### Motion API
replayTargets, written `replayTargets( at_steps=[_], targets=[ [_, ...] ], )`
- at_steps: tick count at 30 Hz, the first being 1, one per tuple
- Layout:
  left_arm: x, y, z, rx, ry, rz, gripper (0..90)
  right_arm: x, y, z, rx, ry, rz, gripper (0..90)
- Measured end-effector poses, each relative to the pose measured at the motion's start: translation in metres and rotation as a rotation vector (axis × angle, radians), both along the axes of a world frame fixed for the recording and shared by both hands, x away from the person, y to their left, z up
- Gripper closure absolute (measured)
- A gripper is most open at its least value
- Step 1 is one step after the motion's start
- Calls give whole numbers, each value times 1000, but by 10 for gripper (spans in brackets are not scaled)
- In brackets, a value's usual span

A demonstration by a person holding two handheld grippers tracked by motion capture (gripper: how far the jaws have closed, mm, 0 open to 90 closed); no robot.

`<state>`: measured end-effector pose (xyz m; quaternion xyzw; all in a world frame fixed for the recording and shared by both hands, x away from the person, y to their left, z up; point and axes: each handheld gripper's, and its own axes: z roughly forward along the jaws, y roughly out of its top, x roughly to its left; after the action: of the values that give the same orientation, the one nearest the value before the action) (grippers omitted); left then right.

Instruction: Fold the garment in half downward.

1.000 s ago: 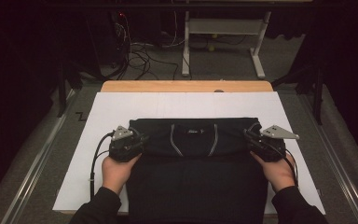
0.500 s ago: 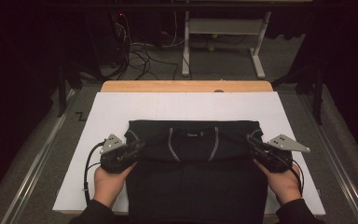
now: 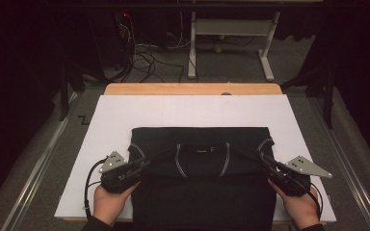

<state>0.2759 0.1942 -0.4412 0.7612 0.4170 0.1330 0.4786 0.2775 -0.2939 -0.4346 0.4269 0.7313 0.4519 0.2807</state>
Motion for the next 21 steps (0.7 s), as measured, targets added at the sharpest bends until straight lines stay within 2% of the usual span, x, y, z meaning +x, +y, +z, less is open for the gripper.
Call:
replayTargets(
  at_steps=[8,13,18,21],
  targets=[
    [-2,0,-13,20,44,1,678,-9,-1,-7,-2,13,9,794],
    [-8,1,-12,10,41,-4,677,-15,-5,-8,0,19,13,795],
    [-6,2,-19,22,78,-10,675,-17,-7,-16,-19,50,16,795],
    [-4,2,-24,42,96,-10,671,-19,-8,-20,-49,65,19,796]
  ],
)
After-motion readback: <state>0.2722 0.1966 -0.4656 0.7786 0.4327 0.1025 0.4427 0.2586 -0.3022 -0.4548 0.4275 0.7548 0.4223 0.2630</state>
